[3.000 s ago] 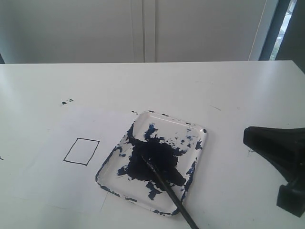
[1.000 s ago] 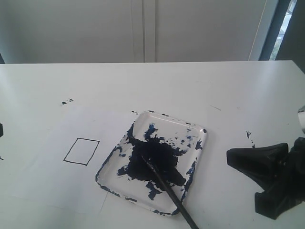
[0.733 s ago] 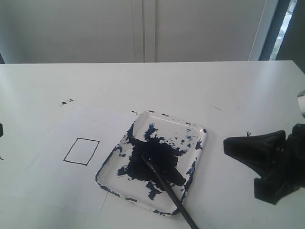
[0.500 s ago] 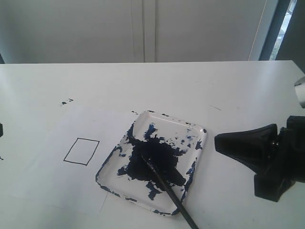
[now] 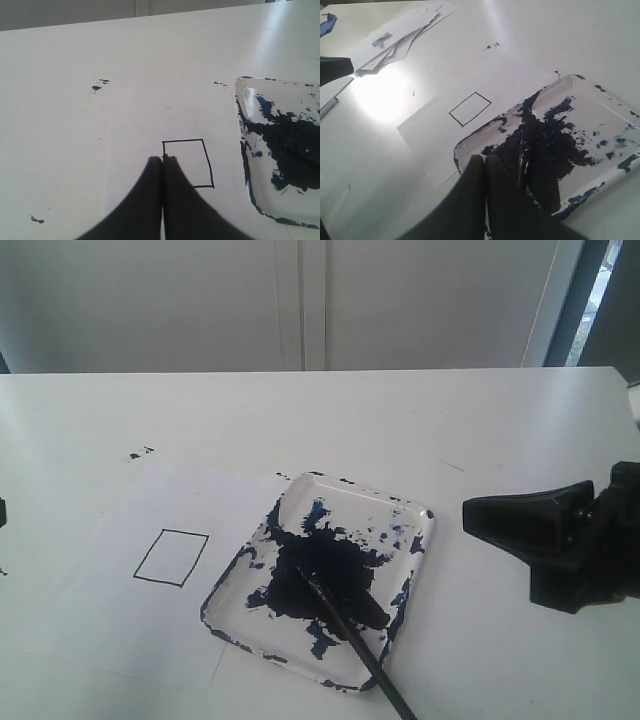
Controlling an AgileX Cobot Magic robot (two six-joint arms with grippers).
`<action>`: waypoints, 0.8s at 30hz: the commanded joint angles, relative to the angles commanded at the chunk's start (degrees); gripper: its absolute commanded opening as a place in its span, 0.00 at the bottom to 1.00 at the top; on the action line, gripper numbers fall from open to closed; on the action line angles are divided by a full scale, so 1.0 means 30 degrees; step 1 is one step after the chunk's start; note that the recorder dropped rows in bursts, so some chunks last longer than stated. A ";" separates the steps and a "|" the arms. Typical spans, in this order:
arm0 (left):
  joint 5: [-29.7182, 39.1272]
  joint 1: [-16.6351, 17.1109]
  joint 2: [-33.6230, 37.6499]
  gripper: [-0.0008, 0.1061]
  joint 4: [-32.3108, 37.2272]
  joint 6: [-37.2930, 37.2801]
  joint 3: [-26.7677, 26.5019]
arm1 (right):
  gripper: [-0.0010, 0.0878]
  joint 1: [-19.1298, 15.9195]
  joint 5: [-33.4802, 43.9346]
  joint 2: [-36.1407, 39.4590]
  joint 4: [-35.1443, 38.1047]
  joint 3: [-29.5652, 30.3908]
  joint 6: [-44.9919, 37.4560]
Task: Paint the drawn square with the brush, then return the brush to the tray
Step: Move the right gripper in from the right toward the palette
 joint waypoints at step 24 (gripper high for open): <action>-0.0051 0.0000 0.0000 0.01 0.0000 0.0000 0.0000 | 0.01 0.0446 1.1197 -0.0460 1.5476 -0.0055 -1.7450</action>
